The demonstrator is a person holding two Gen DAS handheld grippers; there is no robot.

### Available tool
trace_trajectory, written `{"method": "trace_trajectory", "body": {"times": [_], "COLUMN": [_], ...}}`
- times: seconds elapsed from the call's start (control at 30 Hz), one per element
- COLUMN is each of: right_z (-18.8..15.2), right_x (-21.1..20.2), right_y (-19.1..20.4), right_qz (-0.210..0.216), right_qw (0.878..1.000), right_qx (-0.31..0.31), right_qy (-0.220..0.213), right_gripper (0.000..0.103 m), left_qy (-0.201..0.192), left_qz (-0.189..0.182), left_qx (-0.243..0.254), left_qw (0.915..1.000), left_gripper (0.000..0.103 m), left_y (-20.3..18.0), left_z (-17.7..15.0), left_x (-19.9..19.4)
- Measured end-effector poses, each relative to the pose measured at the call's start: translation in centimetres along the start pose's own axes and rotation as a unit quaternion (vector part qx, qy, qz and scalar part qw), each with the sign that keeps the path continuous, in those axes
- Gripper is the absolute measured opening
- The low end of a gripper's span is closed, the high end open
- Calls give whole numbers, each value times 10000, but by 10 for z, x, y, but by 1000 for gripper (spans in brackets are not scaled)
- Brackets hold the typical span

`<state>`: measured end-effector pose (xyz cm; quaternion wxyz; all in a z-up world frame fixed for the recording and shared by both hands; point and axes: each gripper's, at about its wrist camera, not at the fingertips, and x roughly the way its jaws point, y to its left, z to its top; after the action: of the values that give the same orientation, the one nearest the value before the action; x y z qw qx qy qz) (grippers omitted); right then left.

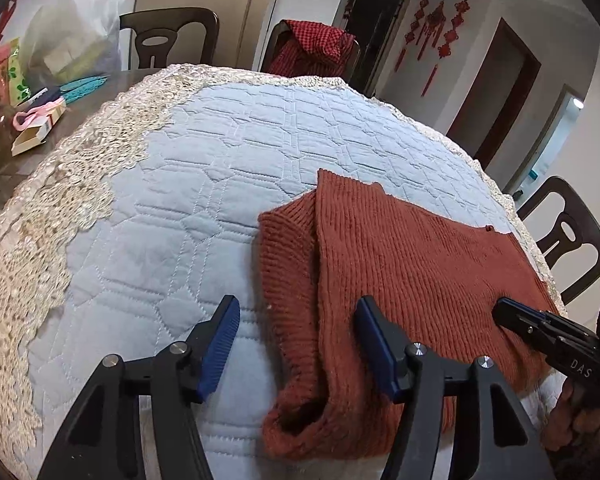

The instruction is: Fold small clothes

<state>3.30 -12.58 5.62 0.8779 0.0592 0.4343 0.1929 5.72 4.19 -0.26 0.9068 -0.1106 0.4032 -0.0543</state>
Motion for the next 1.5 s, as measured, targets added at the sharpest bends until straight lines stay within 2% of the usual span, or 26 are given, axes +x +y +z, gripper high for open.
{"method": "trace_trajectory", "body": {"times": [0.37, 0.77, 0.97, 1.03, 1.13, 1.27, 1.43, 1.5], "right_z": [9, 18, 22, 22, 20, 7, -13, -16], "right_x": [10, 23, 25, 20, 3, -19, -8, -5], "right_y": [1, -2, -6, -7, -4, 7, 18, 16], "right_qz": [-149, -261, -156, -135, -141, -21, 20, 22], "right_qw": [9999, 9995, 9995, 9996, 9996, 9998, 9999, 9999], "right_qx": [-1, 99, 222, 244, 214, 85, -92, -83], "right_qy": [70, 116, 146, 86, -96, -194, 140, 54], "right_gripper": [15, 15, 15, 15, 15, 15, 15, 15], "left_qy": [71, 81, 92, 83, 59, 75, 138, 157], "left_qz": [116, -39, -310, -443, -576, -682, -819, -811], "left_qx": [114, 74, -57, -80, -102, -212, -361, -365], "left_qw": [9998, 9999, 9995, 9990, 9983, 9974, 9959, 9959], "left_gripper": [64, 62, 46, 34, 26, 22, 22, 22], "left_y": [-11, -7, -3, -2, -1, 2, 7, 7], "left_z": [13, 19, 21, 21, 21, 23, 24, 24], "left_x": [17, 22, 22, 21, 19, 18, 19, 18]}}
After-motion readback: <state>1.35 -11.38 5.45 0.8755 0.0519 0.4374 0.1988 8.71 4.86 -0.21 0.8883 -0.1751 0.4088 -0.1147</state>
